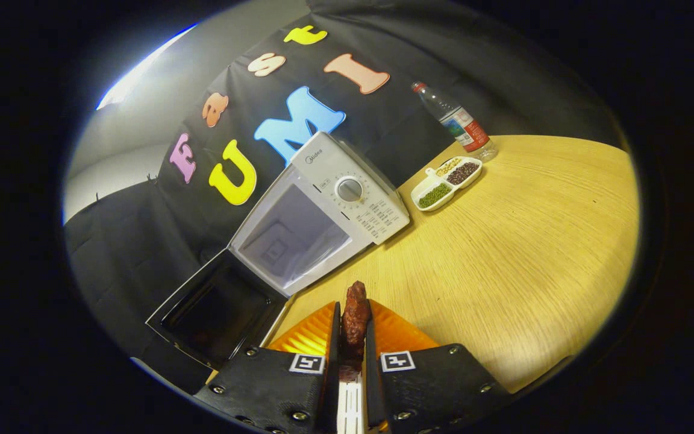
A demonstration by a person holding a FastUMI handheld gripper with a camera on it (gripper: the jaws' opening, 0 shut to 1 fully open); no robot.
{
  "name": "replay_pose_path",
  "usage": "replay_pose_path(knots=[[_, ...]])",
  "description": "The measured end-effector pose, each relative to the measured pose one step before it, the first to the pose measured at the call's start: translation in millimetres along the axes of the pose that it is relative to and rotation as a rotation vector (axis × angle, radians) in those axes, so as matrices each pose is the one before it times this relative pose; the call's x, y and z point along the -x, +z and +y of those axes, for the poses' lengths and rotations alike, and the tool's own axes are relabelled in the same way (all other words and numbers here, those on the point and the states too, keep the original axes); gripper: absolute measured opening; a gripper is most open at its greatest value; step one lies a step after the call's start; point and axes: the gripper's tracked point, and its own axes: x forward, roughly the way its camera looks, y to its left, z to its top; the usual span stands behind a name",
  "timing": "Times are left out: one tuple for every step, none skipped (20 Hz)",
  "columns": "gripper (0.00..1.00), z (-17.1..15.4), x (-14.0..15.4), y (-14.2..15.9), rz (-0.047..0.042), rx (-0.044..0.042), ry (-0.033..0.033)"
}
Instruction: Open the microwave, put the food inside, and close the microwave door.
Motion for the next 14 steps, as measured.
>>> replay_pose_path(knots=[[0.19,1.68,3.34,3.51,-0.00245,-0.01734,0.00144],[0.13,-0.15,-2.84,0.30,0.00205,-0.01111,-0.00739],[0.13,1.78,1.13,1.39,-0.00180,-0.00080,-0.00089],[0.13,1.27,0.81,3.08,-0.00320,0.00386,-0.00994],[0.13,3.63,2.11,0.23,0.00410,0.00747,-0.00491],[0.13,3.69,0.87,4.35,-0.00649,0.00191,-0.00950],[0.13,4.62,3.03,1.32,-0.00212,0.00533,0.00005],[0.13,7.77,0.19,4.33,-0.00292,0.00306,0.00365],[0.13,11.55,-1.12,3.54,-0.00420,0.00504,0.00696],[0.13,9.86,-3.40,4.06,-0.00533,0.01312,0.00285],[0.13,10.44,-6.94,3.03,-0.00302,0.02337,0.00737],[0.13,9.64,-8.78,2.19,-0.00099,0.01632,-0.00234],[0.13,11.85,-10.92,0.90,0.00474,0.00843,0.00654],[0.13,11.79,-11.72,0.26,0.00588,-0.00167,0.01050]])
